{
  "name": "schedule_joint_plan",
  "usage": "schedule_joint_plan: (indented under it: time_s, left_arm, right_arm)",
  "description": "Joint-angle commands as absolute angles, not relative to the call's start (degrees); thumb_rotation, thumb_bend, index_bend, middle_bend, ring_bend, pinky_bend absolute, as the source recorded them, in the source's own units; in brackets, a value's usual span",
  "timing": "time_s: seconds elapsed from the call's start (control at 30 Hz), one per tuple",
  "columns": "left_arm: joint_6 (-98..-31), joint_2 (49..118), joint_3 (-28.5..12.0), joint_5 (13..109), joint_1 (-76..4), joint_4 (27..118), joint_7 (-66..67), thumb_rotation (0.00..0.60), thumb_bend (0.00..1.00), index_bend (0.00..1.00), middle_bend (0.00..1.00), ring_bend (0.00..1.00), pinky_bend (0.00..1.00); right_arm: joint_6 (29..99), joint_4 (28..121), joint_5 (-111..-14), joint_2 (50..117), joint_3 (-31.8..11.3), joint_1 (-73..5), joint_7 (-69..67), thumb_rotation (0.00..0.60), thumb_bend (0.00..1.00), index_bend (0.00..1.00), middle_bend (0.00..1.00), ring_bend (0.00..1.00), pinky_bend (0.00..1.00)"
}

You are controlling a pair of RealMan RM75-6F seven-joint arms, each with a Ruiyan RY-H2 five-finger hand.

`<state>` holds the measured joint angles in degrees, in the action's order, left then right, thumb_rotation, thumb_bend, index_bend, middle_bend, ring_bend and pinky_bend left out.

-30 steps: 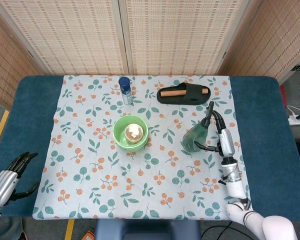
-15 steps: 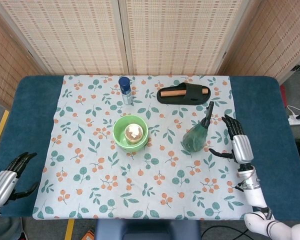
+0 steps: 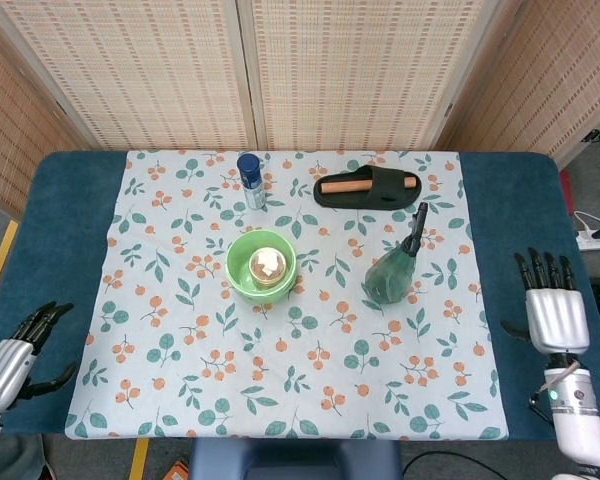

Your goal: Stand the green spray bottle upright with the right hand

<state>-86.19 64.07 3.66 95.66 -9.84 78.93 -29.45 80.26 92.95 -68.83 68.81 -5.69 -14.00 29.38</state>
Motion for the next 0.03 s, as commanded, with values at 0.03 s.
schedule_joint_plan:
  time_s: [0.03]
  left_arm:
    - [-86.3,64.1,3.5,95.4,-9.8,78.9,-29.4,0.6,0.32,0.06,0.1,0.0,0.11]
  right_arm:
    - [82.4,93.4,-71.0,68.0,-4.7,-12.5,28.5,0.6,0.0,0.0,0.0,0.0,0.0]
